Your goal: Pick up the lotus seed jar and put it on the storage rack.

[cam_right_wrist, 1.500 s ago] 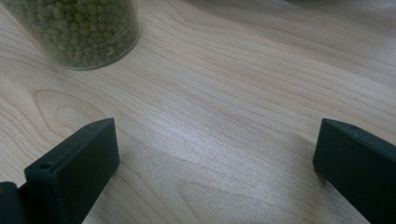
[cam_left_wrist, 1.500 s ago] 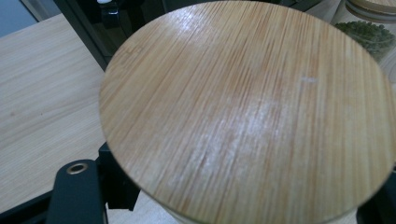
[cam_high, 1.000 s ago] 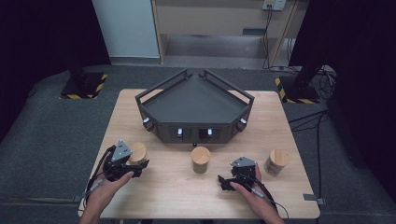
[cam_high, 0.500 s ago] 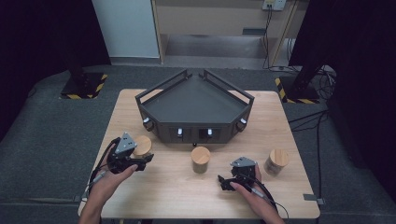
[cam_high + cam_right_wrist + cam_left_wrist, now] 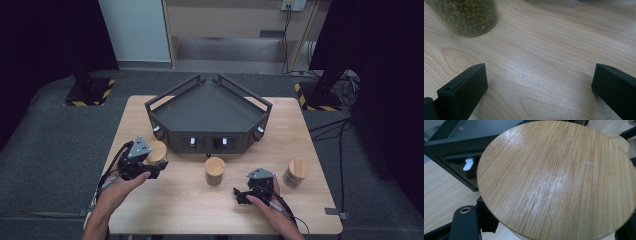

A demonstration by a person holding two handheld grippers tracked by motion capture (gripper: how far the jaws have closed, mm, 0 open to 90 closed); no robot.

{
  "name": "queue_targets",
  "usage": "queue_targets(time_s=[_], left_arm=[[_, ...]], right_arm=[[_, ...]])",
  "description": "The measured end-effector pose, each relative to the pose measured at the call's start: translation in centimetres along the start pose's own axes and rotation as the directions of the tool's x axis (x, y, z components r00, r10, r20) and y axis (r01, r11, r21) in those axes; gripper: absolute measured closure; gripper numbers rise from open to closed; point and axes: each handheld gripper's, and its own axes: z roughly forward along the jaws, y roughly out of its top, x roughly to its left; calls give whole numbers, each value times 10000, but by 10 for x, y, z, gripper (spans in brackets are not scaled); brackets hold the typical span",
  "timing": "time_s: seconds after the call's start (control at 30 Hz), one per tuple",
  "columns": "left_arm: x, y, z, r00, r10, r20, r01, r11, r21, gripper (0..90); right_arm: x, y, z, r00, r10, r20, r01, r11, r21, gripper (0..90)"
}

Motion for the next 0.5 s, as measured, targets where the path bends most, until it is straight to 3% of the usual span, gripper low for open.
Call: queue_targets(time_s=[0.5], left_arm=[[3,24,-5,9990,438,116,-436,9990,-140,245]], right_arm=[[0,0,0,10000,-2,1,2,10000,-1,4]])
